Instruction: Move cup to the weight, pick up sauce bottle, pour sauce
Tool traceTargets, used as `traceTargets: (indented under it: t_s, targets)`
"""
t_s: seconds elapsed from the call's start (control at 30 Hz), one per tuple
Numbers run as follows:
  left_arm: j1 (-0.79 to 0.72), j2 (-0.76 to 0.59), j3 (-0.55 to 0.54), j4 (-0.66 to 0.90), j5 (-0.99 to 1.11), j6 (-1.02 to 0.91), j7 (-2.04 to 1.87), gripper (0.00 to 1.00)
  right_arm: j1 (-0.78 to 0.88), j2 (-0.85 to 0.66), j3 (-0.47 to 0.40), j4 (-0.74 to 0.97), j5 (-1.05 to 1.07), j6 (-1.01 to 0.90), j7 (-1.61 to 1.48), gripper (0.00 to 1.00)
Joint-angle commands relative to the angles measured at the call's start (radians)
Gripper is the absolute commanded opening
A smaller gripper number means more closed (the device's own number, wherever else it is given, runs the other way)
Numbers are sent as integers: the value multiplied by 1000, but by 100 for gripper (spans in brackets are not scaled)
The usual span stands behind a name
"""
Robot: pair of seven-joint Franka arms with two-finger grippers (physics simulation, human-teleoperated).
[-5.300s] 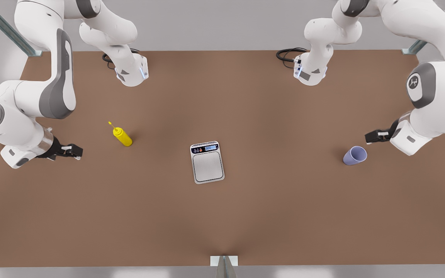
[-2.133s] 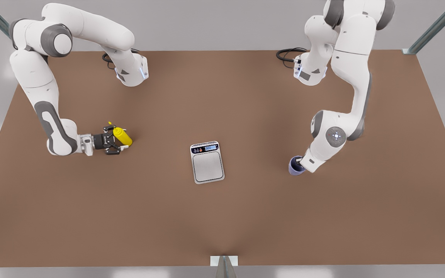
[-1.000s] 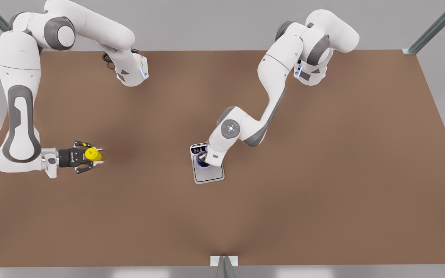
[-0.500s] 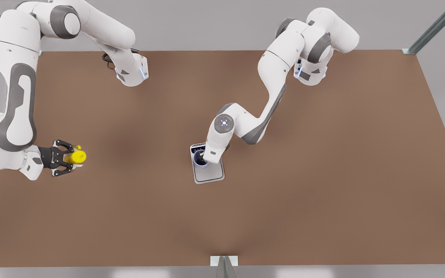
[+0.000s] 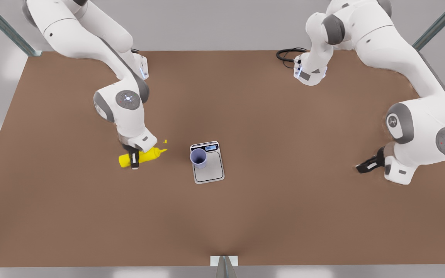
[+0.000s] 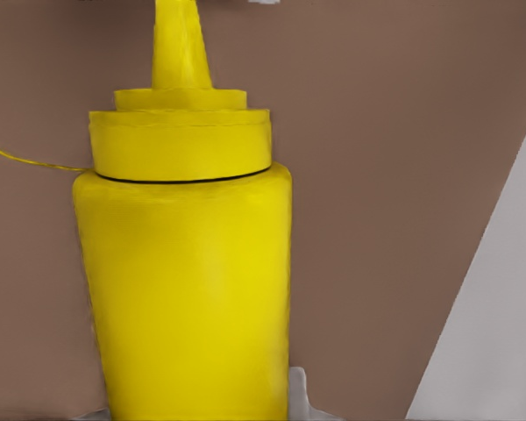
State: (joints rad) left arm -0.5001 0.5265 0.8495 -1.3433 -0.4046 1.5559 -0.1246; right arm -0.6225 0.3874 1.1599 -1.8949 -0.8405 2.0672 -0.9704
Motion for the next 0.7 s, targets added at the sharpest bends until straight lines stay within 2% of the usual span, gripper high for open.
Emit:
traceTargets:
  t_s: [0.0, 0.03, 0.07, 0.1, 0.13, 0.2, 0.23, 0.33, 0.5, 0.6, 0.67]
  targets:
    - [52, -28, -16, 0, -71, -16, 74, 100, 23, 10, 0, 13, -32, -16, 2, 51]
    - [285, -115, -219, 1, -34, -25, 161, 100, 70, 24, -2, 23, -101, -42, 7, 51]
    - [414, -171, -455, 3, 190, -14, 168, 100, 124, 41, -8, 33, -167, -76, 7, 51]
    - [468, -203, -614, 3, 288, -16, 155, 100, 199, 64, -52, 62, -241, -113, 7, 51]
    - [529, -214, -734, 3, 293, -25, 152, 100, 260, 64, -104, 80, -249, -127, 7, 51]
    - [428, -212, -759, 3, 348, -60, 112, 100, 400, 70, -220, 112, -269, -128, 12, 50]
    - [385, -220, -761, 24, 357, -82, 86, 100, 434, 82, -233, 125, -281, -147, 70, 50]
    - [382, -287, -750, 30, 388, -99, 68, 100, 524, 114, -295, 161, -302, -179, 205, 50]
    - [384, -275, -751, 42, 386, -168, 68, 100, 583, 137, -327, 171, -365, -226, 311, 50]
    - [384, -261, -750, 42, 383, -123, 66, 100, 612, 153, -339, 165, -404, -243, 332, 50]
    - [384, -270, -750, 42, 382, -119, 66, 100, 678, 166, -399, 161, -425, -260, 355, 50]
